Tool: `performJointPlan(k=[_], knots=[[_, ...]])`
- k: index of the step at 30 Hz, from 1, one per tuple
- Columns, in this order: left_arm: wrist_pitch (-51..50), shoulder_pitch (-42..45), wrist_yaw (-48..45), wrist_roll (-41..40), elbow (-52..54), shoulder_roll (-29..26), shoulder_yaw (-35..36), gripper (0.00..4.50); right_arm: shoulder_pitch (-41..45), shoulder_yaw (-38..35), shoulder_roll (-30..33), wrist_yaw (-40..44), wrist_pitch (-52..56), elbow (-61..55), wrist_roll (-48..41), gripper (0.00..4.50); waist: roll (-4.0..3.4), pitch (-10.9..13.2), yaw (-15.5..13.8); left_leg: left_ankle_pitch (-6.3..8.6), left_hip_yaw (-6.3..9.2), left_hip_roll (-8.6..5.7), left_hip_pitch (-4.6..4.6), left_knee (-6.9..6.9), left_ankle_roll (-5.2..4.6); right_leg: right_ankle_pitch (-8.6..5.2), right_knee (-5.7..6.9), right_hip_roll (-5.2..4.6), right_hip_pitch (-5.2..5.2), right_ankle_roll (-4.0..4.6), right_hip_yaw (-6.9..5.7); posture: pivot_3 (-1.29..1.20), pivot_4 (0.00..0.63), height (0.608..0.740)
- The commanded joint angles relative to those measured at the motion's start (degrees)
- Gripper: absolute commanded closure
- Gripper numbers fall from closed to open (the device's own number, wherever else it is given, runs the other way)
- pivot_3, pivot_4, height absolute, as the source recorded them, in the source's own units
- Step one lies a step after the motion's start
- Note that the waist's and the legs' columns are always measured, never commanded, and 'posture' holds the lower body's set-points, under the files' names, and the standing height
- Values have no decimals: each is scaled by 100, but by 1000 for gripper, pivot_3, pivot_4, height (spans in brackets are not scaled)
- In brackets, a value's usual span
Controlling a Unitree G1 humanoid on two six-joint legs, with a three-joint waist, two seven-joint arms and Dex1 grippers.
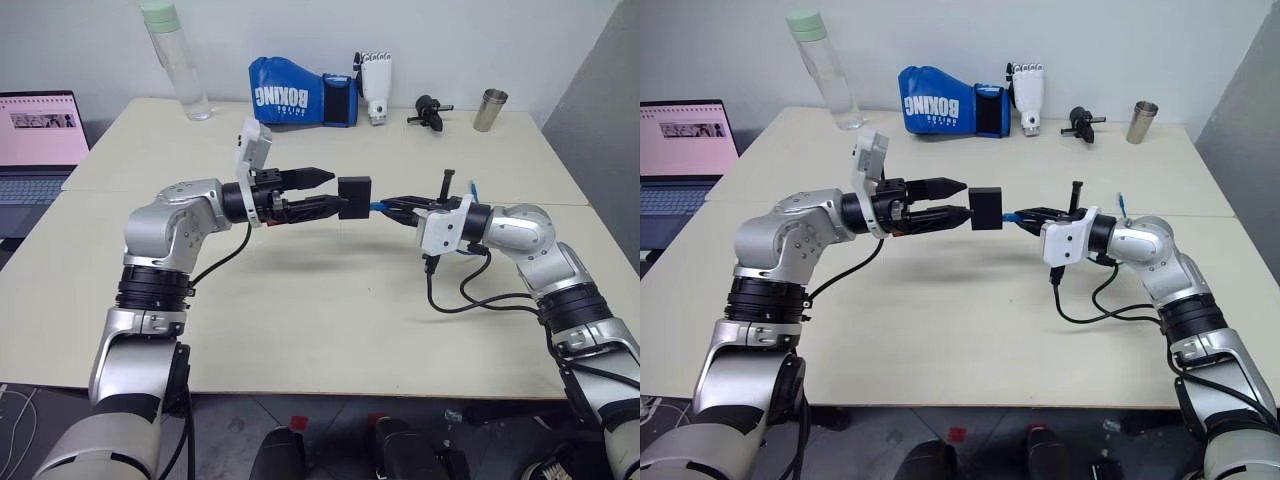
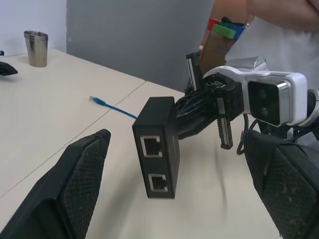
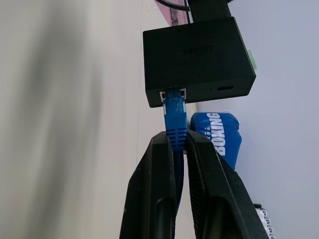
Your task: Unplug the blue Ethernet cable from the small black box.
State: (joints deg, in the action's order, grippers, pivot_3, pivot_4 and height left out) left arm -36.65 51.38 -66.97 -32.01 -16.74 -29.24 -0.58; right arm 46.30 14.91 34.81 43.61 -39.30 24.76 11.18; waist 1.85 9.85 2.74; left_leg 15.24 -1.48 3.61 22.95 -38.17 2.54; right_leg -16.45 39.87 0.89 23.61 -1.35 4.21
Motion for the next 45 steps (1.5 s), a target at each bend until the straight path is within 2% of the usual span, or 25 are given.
performJointPlan(k=[1,7,8,13,23,27,29,32,38,42,45], knots=[[199,208,-82,143,-60,49,-40,0,190,-90,-45,-87,-9,-300,-3,4411,0,0,-3,0,0,0,0,0,0,0,0,0,0,0,0,0,150,740],[295,346,-124,249,-345,136,-38,0,257,-122,-112,-104,55,-361,21,4411,0,0,-7,0,0,0,0,0,0,0,1,0,0,0,-1,0,150,740],[298,352,-134,259,-369,142,-45,382,261,-126,-116,-102,63,-373,22,4411,0,0,-8,0,0,0,0,0,0,0,0,0,0,0,0,0,150,740],[142,355,-276,157,-306,167,-8,1336,272,-127,-129,-104,102,-421,20,4411,0,0,-8,1,0,0,0,0,-1,0,1,0,0,0,0,0,150,740],[-28,466,-299,81,-343,247,128,3625,336,-83,-187,-101,144,-399,105,4411,0,0,-7,1,1,1,0,0,-1,0,2,0,0,0,-1,0,150,740],[-34,530,-296,184,-428,237,103,3715,343,-73,-179,110,348,-476,-67,4411,0,0,-7,0,1,0,-1,0,-1,0,2,0,0,0,-1,0,150,740],[27,538,-396,197,-443,242,73,3715,294,-87,-150,398,549,-592,-361,3721,0,0,-7,0,1,0,0,0,0,0,2,0,0,0,-1,0,150,740],[0,546,-430,158,-462,275,115,3715,179,-153,-110,852,1034,-818,-879,3114,0,0,-7,0,2,0,0,-1,0,0,2,0,0,0,-1,0,150,740],[155,562,-618,228,-388,213,91,3715,-53,-489,444,1952,3076,-1876,-2247,1864,-3,2,-66,1,6,0,0,-2,-2,0,2,-2,-3,0,-6,0,150,740],[153,643,-816,205,-332,165,55,3715,244,-779,777,2422,5449,-2225,-3417,839,-3,2,-89,11,7,0,-1,-6,-20,0,3,0,-4,0,-7,0,150,740],[178,725,-925,192,-391,175,69,3715,685,-901,736,2490,7000,-2160,-4109,238,-6,3,-80,12,6,1,-1,-8,-22,0,7,2,-3,2,-7,0,150,740]])
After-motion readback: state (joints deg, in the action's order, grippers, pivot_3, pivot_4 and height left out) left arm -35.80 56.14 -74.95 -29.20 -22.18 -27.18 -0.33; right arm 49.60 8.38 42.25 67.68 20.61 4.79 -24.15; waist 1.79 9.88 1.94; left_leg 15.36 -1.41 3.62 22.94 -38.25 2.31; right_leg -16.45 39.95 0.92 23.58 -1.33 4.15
